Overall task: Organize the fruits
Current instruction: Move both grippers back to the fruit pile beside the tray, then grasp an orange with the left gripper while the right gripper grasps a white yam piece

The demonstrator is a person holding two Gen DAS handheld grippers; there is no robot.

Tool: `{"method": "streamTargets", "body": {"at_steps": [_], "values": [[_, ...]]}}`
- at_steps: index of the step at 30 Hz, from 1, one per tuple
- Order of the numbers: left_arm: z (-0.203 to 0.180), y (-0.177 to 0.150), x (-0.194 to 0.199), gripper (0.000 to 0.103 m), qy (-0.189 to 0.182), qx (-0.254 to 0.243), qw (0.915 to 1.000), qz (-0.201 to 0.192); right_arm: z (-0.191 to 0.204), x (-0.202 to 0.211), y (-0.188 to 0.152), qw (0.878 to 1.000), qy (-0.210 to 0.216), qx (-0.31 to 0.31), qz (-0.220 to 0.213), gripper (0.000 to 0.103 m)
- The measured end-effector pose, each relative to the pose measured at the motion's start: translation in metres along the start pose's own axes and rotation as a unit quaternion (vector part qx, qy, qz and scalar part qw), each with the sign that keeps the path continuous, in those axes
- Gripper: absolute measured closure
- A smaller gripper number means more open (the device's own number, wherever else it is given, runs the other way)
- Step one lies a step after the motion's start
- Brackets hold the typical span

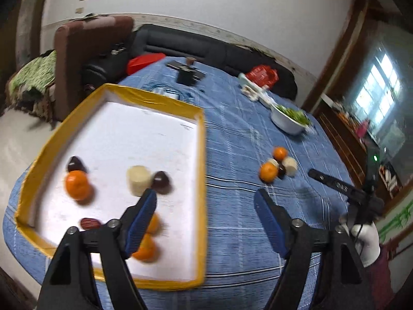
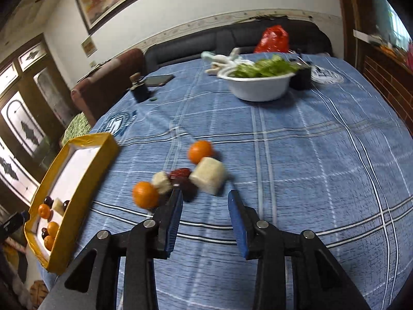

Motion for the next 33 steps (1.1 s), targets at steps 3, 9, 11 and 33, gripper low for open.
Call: {"method": "streamTargets", "body": {"at_steps": [3, 9, 11, 33], "values": [[-0.023, -0.004, -0.009, 0.021, -0.007, -0.024, 0.9996, 0.014, -0.002, -0.010, 0.003, 1.000, 0.011, -0.006, 0.007, 0.063], [-0.054, -0.013, -0.023, 0.021, 0.004, -0.070, 0.9969, 0.036, -0.004, -0.046, 0.025, 1.000, -0.008, -0.022, 0.003, 0.039], [-0.057, -0.014, -0.028, 0.021, 0.008, -0.075, 0.9963, 0.042, -0.003, -0.055, 0.025, 1.000, -0.005, -0.019, 0.009, 0.039], [-0.102, -0.001, -0.175, 0.021, -0.014, -0.106, 0.9870, 0.120, -0.002, -0.069, 0.016, 0.998, 0.047, -0.032, 0.028, 0.056]]}}
Point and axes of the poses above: each gripper's, at about its wrist camera, not at the fingertips, and x roughly against the way its jaws point, z to its left, y to its top, the point moved 7 cm from there along -x, roughly the way its jaws point, and after that the axes turned 7 degrees about -y, right-handed, at the moved point
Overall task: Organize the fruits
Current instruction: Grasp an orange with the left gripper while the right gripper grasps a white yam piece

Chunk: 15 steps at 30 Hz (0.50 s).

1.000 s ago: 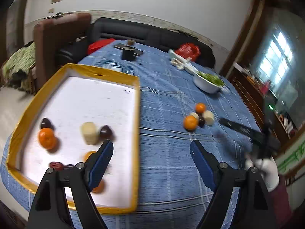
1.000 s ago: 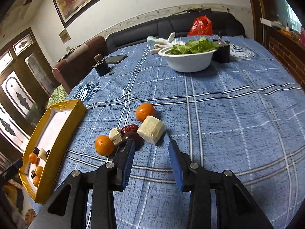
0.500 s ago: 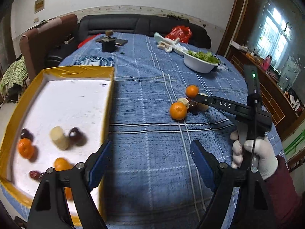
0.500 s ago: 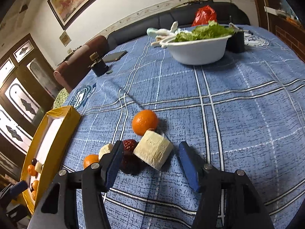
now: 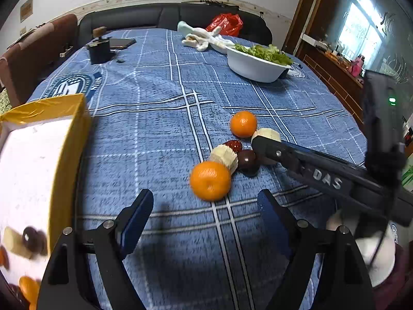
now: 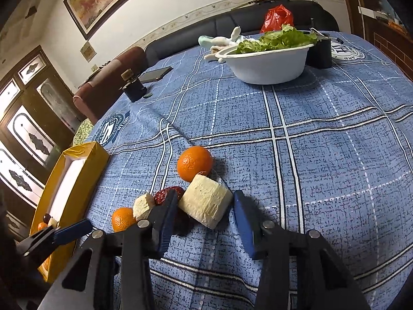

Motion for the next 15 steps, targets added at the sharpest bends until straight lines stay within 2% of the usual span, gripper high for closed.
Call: {"method": "streamTargets", "body": {"at_steps": [6, 9, 10, 11, 12, 13, 15], "values": [[-0.009, 0.008, -0.011, 0.022, 0.015, -0.042, 0.9989, -0.008, 0.001, 0.006, 0.000, 1.000, 0.003, 0.003, -0.003, 0.056], [-0.010, 0.008, -0.015, 0.027, 0.021, -0.060, 0.9979, -0.010, 0.001, 0.009, -0.001, 1.000, 0.006, 0.002, -0.005, 0.056], [-0.011, 0.008, -0.017, 0.036, 0.022, -0.066, 0.9975, -0.009, 0.001, 0.009, -0.001, 1.000, 0.007, 0.002, -0.005, 0.056], [-0.011, 0.007, -0.020, 0.053, 0.019, -0.072, 0.9972, -0.005, 0.001, 0.009, -0.001, 1.000, 0.007, 0.001, -0.004, 0.056], [-0.011, 0.006, -0.022, 0.065, 0.018, -0.074, 0.9971, 0.000, 0.001, 0.009, -0.001, 1.000, 0.008, 0.000, -0.003, 0.056], [-0.009, 0.005, -0.025, 0.068, 0.024, -0.077, 0.9967, 0.004, 0.001, 0.009, -0.001, 1.000, 0.009, -0.001, -0.003, 0.056], [-0.007, 0.006, -0.023, 0.068, 0.016, -0.069, 0.9975, 0.000, 0.000, 0.010, -0.001, 1.000, 0.010, -0.003, -0.002, 0.056]]}}
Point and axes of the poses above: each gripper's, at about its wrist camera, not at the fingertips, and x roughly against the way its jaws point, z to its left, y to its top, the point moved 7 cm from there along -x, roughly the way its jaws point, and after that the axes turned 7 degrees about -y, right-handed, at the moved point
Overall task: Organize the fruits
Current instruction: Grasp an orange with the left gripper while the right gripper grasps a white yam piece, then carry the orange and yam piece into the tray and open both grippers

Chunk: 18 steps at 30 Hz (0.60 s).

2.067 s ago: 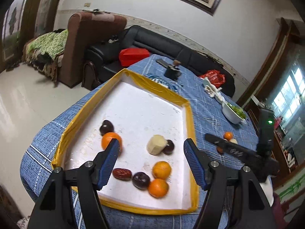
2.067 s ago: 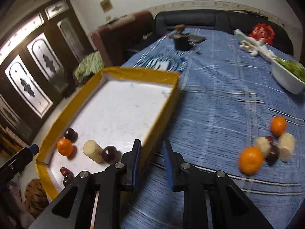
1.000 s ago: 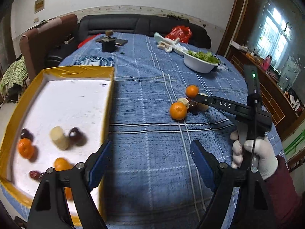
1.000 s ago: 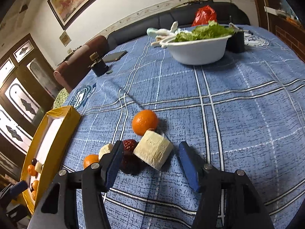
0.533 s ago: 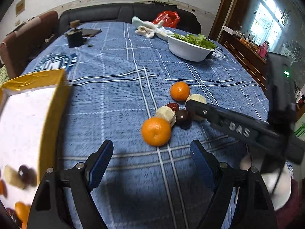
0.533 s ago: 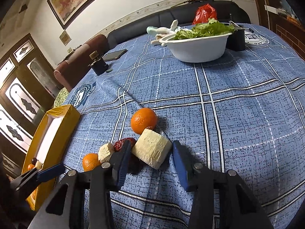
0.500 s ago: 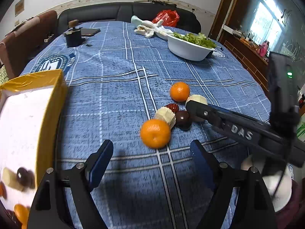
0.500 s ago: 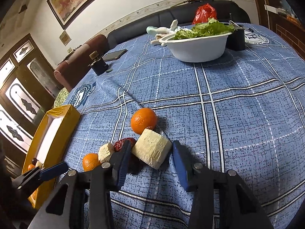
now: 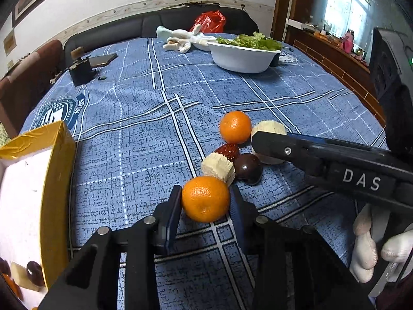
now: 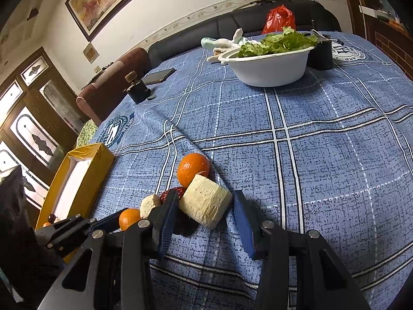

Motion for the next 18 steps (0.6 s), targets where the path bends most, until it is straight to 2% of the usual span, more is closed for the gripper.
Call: {"method": "streamTargets", "body": {"at_steps": [5, 12, 18], "values": [[0.007, -0.004, 0.021, 0.068, 0.000, 0.035, 0.9992, -0.021, 0.001, 0.003, 0.001, 1.000, 0.008, -0.001, -0.005, 0.056], [0.034, -0.011, 0.101, 0.068, 0.016, 0.087, 0.9919, -0.091, 0.006, 0.012, 0.000, 0.999, 0.027, -0.004, -0.017, 0.056], [0.100, -0.038, 0.173, 0.068, 0.082, 0.140, 0.9773, -0.137, 0.016, 0.023, 0.000, 0.999, 0.015, 0.010, -0.042, 0.056]]}}
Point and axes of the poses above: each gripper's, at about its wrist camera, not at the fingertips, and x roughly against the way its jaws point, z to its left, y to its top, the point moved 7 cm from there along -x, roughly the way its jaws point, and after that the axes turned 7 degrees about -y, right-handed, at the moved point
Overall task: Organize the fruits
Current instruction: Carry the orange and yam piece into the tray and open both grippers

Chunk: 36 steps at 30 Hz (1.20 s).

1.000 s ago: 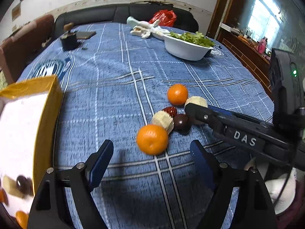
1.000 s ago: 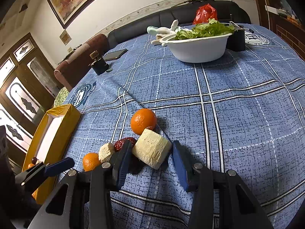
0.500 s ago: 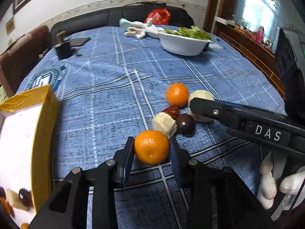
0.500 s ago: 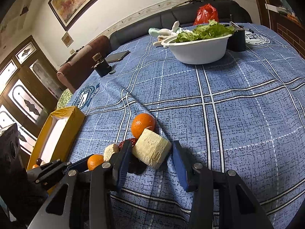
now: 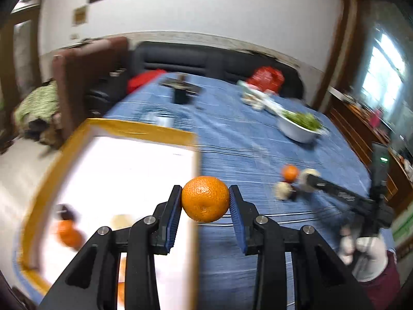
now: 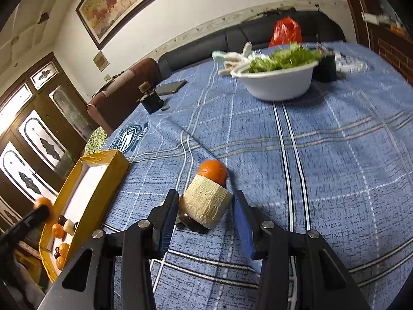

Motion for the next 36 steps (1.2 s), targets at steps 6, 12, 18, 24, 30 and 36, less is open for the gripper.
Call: {"method": "streamTargets", "body": {"at_steps": [6, 12, 18, 24, 30, 36], "values": [[0.095, -0.012, 0.020, 0.068, 0.058, 0.079, 0.9952, -0.001, 0.060, 0.016, 0.002, 0.999, 0.031, 0.034, 0.003, 0.056], [0.132, -0.009, 0.007, 0.068, 0.064, 0.106, 0.9920, 0.024, 0.164, 0.000, -0.016, 0.989, 0.081, 0.116, 0.051, 0.055], [0.156, -0.008, -0.016, 0.068, 0.075, 0.115, 0.9891, 0.053, 0.238, -0.040, -0.039, 0.976, 0.085, 0.179, 0.090, 0.055], [0.165, -0.012, -0.022, 0.067, 0.049, 0.136, 0.9880, 0.055, 0.261, -0.092, -0.055, 0.967, 0.052, 0.213, 0.132, 0.055], [0.166, -0.005, 0.000, 0.043, 0.054, 0.141, 0.9885, 0.011, 0.279, -0.099, -0.066, 0.957, 0.045, 0.259, 0.126, 0.054], [0.162, -0.003, 0.036, 0.025, 0.057, 0.163, 0.9845, -0.030, 0.282, -0.079, -0.066, 0.958, 0.053, 0.264, 0.099, 0.053]]}}
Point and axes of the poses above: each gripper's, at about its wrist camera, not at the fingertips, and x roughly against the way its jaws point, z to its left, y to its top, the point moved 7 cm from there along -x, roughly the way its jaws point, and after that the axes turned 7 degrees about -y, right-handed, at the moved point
